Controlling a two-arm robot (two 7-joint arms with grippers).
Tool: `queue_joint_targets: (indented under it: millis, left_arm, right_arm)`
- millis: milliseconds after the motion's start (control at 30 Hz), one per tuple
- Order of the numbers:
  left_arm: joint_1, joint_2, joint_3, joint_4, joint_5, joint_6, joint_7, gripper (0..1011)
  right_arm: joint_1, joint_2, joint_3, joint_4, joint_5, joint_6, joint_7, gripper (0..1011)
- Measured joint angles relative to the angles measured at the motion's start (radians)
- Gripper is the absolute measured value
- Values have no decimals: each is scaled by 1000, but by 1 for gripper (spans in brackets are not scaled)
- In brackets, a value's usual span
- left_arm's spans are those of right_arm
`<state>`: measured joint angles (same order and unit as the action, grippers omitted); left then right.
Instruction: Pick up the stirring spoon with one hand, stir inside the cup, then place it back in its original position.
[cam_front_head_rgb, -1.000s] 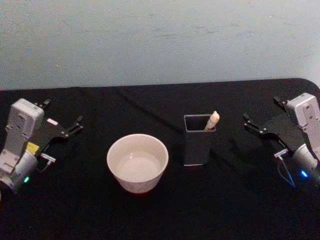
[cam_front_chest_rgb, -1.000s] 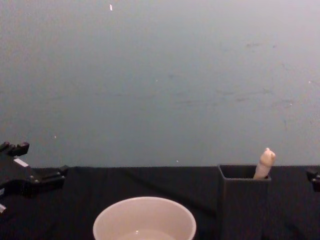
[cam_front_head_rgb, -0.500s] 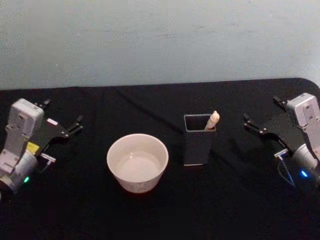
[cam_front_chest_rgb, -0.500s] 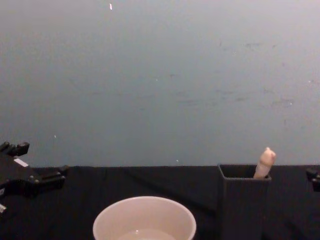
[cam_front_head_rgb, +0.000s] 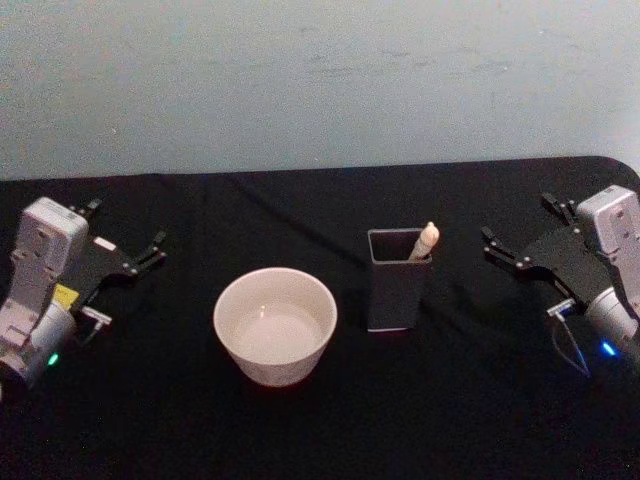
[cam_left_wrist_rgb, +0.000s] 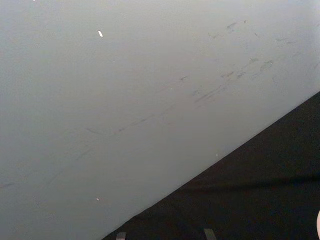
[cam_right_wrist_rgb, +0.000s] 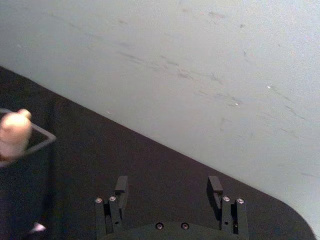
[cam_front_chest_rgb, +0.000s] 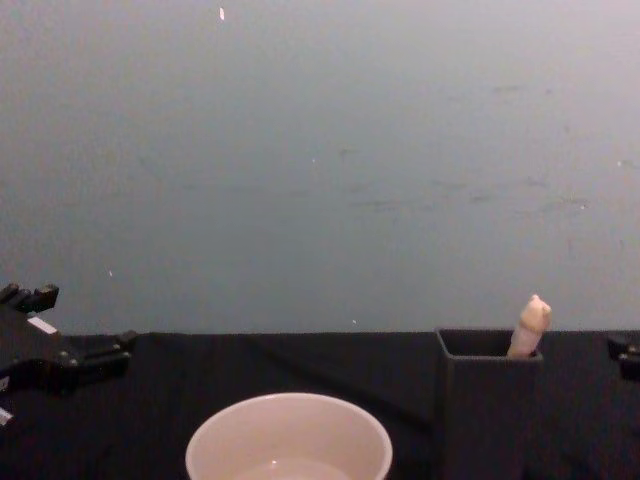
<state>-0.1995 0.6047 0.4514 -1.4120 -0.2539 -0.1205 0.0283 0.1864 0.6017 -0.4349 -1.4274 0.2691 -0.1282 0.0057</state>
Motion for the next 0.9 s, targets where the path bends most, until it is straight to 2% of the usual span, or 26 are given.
queue_joint_targets:
  millis: [133,167,233,300,467,567,700,900]
  left_arm:
    - [0,0,0,0,0,0,0,1001]
    - [0,0,0,0,0,0,0,1002]
    - [0,0,0,0,0,0,0,1001]
    - [0,0,0,0,0,0,0,1001]
    - [0,0,0,0,0,0,0,1001]
    - [0,0,0,0,0,0,0,1001]
    - [0,0,0,0,0,0,0,1001]
    - [0,0,0,0,0,0,0,1001]
  right_arm:
    - [-26,6,20,-48,49,12,55,1000]
    - [-26,6,20,-48,49,12,55,1000]
    - [-47,18,31,-92,88,42,102,1000]
    - [-53,22,34,-103,97,50,113,1000]
    - [-93,47,53,-175,171,103,210,1000]
    - [-103,51,60,-192,197,114,241,1000]
    - [-112,41,73,-203,239,128,293,1000]
    - [-92,2,74,-180,258,133,335,1000]
